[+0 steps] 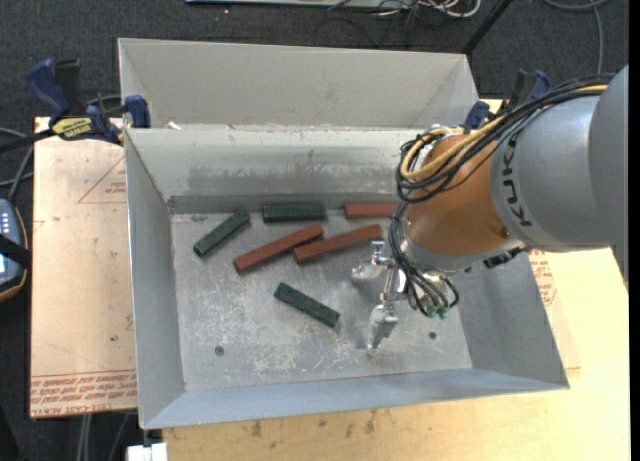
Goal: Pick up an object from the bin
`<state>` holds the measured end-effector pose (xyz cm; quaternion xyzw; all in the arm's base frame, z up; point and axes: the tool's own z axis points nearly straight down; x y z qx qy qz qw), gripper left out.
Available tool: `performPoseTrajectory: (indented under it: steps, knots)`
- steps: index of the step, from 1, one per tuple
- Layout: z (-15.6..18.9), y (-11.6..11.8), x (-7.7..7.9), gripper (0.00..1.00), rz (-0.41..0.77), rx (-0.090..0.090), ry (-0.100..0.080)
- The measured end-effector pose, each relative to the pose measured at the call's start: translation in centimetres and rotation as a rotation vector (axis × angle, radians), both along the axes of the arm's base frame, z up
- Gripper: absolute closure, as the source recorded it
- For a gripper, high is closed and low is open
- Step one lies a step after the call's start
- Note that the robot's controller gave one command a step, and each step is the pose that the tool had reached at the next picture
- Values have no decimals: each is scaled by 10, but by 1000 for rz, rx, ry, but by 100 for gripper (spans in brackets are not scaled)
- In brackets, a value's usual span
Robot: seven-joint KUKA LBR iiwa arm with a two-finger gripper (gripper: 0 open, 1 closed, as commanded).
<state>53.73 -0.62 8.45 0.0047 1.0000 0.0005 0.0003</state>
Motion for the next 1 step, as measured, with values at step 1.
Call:
performPoseTrajectory:
  steps: [1]
  knots:
    - [0,0,0,0,0,0,-1]
